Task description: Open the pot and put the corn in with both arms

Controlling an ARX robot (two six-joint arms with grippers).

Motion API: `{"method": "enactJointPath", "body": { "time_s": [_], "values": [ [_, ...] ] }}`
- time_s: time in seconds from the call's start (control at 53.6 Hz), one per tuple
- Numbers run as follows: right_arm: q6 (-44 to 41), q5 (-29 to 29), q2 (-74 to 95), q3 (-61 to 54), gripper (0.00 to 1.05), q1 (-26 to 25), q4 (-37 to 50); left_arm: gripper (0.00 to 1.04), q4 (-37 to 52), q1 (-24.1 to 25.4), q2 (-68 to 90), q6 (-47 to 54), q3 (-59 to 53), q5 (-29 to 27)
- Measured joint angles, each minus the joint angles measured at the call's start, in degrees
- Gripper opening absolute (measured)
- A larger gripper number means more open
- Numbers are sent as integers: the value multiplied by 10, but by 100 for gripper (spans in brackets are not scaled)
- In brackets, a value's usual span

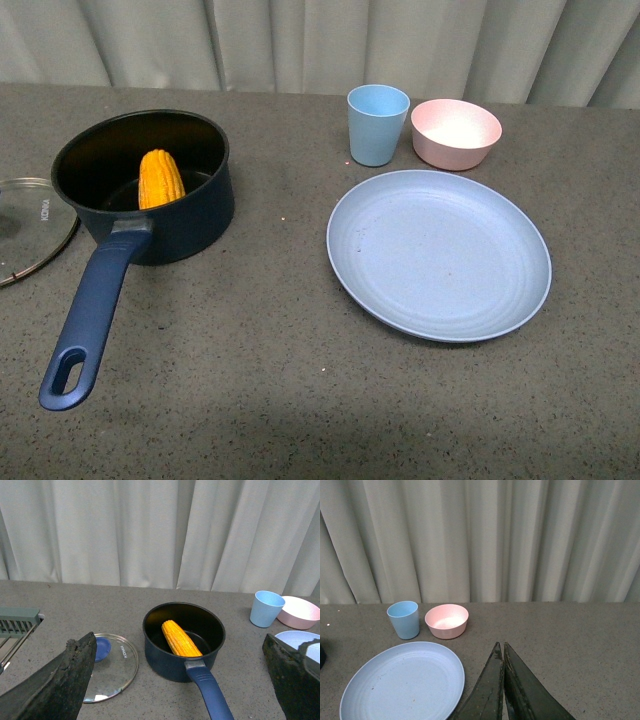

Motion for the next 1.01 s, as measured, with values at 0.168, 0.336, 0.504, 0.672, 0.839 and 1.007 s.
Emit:
{"method": "enactJointPath", "body": {
  "time_s": [0.168, 0.336, 0.504, 0.672, 0.839, 1.007],
  "values": [
    [0, 0, -69, 0, 1, 0, -90, 98, 0, 0, 0, 0, 0, 0],
    [0, -1, -106, 0, 1, 0, -109, 98, 0, 0, 0, 0, 0, 0],
    [0, -1, -106, 0, 10, 0, -110, 98, 0, 0, 0, 0, 0, 0],
    [0, -1, -106, 0, 38, 0, -110, 98, 0, 0, 0, 0, 0, 0],
    [0, -1, -106, 0, 67, 0, -110, 98, 0, 0, 0, 0, 0, 0],
    [0, -1, -106, 0, 93, 0, -110, 98, 0, 0, 0, 0, 0, 0]
  ]
}}
